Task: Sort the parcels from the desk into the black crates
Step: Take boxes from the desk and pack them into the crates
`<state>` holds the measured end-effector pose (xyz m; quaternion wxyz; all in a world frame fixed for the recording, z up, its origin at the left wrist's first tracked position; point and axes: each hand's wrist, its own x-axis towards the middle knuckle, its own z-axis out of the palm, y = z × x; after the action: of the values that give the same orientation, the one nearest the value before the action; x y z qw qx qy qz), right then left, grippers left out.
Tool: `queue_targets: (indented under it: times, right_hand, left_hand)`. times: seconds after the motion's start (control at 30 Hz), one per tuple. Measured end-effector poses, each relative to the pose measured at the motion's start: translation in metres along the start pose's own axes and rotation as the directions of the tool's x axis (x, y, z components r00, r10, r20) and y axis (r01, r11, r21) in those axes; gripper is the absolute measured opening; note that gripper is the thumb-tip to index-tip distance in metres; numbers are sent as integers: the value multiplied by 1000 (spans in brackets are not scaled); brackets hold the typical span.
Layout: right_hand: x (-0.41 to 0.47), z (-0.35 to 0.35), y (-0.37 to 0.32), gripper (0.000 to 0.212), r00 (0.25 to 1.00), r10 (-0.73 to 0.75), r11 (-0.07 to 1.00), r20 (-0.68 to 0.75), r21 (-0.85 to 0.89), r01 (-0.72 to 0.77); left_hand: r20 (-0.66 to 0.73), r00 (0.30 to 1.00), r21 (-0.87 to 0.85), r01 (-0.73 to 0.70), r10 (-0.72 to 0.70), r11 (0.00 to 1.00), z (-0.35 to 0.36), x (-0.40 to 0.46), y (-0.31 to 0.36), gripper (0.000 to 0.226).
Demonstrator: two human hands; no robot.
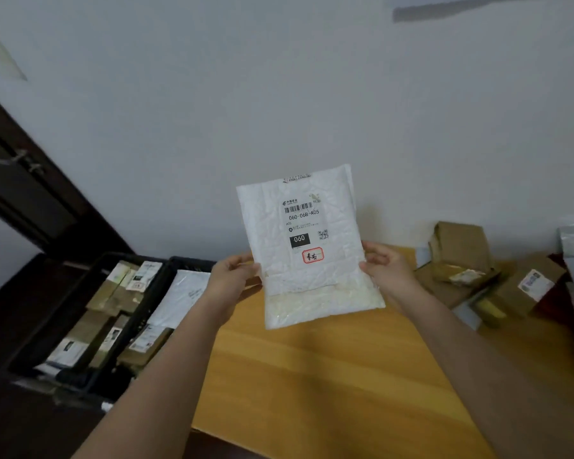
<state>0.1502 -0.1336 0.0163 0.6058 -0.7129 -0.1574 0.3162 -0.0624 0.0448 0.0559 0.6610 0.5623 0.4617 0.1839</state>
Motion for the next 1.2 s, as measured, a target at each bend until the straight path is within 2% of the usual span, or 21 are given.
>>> queue_targets:
  times: [0.13, 0.27, 0.43, 0.53, 0.63, 0.73, 0.83, 0.93, 1.07, 1.2]
  right_hand:
    - [-10, 68, -15, 45, 994, -5, 998, 113, -55, 11]
    - [-25, 147, -28, 46, 988, -94, 981, 121, -161, 113]
    - [-48, 277, -38, 45, 970, -204, 941, 132, -247, 231]
    - [-67, 337, -35, 44, 968, -214, 919, 130, -308, 245]
    - [-77, 371, -30, 43, 966, -219, 895, 137, -366, 255]
    - [-76, 389, -23, 43, 973, -140, 884, 183, -420, 206]
    - [-65, 406, -16, 42, 981, -91, 881, 174, -445, 161]
    - [-49, 421, 1, 36, 988, 2, 866, 153, -494, 75]
    - [-23, 444, 22, 63, 974, 157, 852, 161, -521, -51]
    - [13, 476, 45, 74, 928, 339, 845, 157, -484, -227]
  left_hand:
    - [-88, 996, -8, -33, 32, 999, -71, -7, 6, 18]
    - [-161, 985, -23, -67, 63, 997, -155, -3, 7, 19]
    - [-328, 929, 14, -175, 170, 984, -290, -5, -4, 59]
    - [-336, 935, -24, -128, 113, 992, -354, -6, -21, 69]
    - [-290, 956, -35, -64, 51, 997, -393, -3, -36, 53]
    - [-244, 970, -13, -18, 14, 1000, -416, 3, -48, 16]
    - [-221, 975, -36, 15, -23, 999, -427, 17, -58, 17]
    - [-267, 962, -66, 30, -46, 997, -434, 41, -66, 10]
    - [-321, 941, -159, 57, -106, 986, -445, 77, -68, 12]
    - [-364, 900, -297, 131, -239, 946, -461, 124, -69, 9]
